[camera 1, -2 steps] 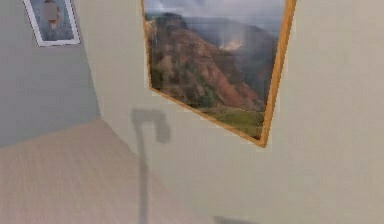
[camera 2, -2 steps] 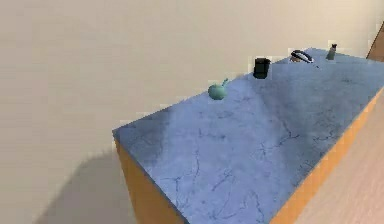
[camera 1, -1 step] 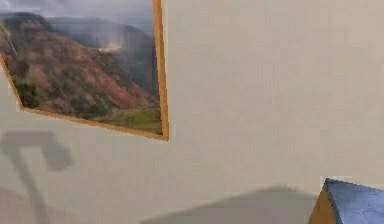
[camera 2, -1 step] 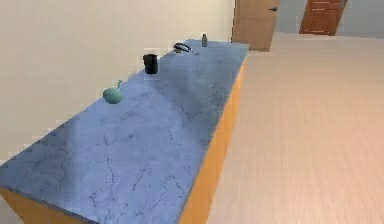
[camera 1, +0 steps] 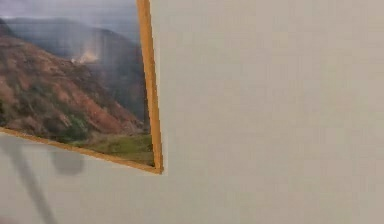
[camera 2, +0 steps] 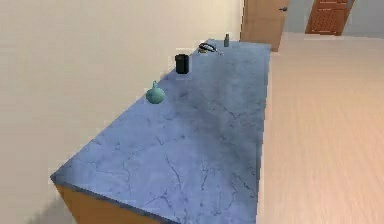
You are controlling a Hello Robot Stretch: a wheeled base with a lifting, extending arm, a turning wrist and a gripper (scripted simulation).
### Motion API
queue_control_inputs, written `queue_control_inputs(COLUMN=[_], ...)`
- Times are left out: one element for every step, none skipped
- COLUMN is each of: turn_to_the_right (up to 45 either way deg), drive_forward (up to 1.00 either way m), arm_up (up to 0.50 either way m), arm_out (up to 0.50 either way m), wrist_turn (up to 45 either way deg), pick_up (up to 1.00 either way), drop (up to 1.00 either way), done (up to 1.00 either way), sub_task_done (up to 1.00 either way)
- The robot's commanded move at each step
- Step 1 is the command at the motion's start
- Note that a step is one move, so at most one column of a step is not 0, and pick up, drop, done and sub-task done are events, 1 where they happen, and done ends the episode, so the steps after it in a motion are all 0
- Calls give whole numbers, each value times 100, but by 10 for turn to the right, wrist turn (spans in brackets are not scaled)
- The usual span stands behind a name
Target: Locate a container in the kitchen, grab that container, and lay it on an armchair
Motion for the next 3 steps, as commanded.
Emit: queue_control_inputs(turn_to_the_right=[-450,-450,-60], drive_forward=[0,0,0], arm_up=[0,0,0], arm_out=[0,0,0], wrist_turn=[0,0,0], pick_up=[0,0,0], drop=[0,0,0], done=[0,0,0], sub_task_done=[0,0,0])
